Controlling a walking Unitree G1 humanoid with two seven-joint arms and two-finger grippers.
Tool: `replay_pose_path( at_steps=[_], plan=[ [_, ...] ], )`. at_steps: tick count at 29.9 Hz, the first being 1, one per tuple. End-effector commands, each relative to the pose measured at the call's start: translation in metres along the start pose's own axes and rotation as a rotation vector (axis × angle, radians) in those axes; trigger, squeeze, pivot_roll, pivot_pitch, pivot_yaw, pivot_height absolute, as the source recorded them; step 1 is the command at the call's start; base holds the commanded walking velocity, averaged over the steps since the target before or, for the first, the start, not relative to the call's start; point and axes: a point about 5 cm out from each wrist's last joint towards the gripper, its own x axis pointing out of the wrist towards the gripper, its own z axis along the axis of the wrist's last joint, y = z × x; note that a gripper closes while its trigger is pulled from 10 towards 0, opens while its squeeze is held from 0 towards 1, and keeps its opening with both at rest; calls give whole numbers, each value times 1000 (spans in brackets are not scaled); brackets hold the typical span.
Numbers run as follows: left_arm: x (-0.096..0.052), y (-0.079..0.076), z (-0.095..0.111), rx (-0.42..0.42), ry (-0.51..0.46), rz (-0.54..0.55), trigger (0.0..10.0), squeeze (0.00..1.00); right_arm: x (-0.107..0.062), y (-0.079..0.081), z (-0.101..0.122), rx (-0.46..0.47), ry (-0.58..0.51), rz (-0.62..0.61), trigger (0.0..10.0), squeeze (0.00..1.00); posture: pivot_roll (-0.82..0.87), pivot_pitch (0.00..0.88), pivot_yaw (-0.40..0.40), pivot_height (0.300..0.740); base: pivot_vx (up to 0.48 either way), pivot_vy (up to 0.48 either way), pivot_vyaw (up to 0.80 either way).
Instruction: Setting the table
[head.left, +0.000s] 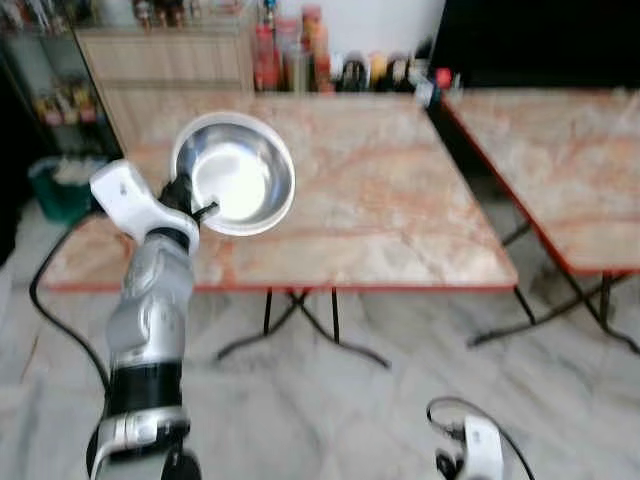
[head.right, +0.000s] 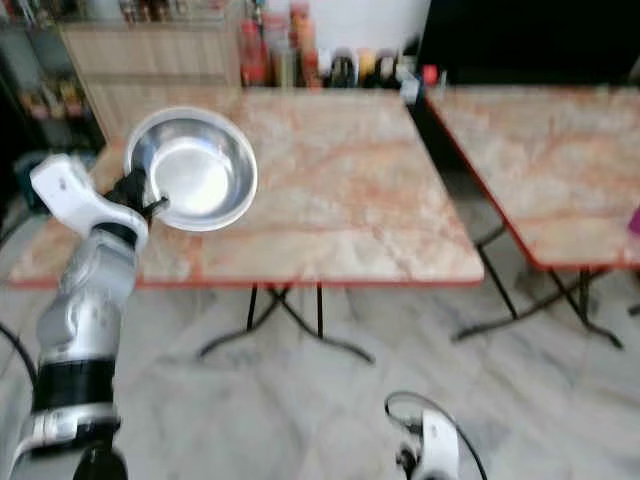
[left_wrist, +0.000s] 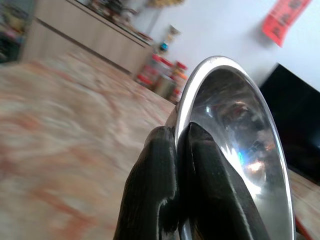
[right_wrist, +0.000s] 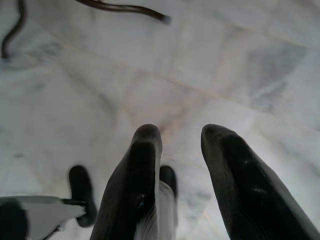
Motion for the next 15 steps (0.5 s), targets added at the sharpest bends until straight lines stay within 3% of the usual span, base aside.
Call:
replay_pose_path(
  at_steps=[1, 15],
  plan=[
    [3, -9, 4, 6, -8, -33, 10000, 0, 0, -5, 3, 2, -10, -12, 10000, 0, 45, 0, -34, 740, 337, 0, 0],
    [3, -11, 1, 6, 3, -43, 10000, 0, -1, -4, 1, 1, -9, -9, 10000, 0, 43, 0, -27, 740, 336, 0, 0]
  ],
)
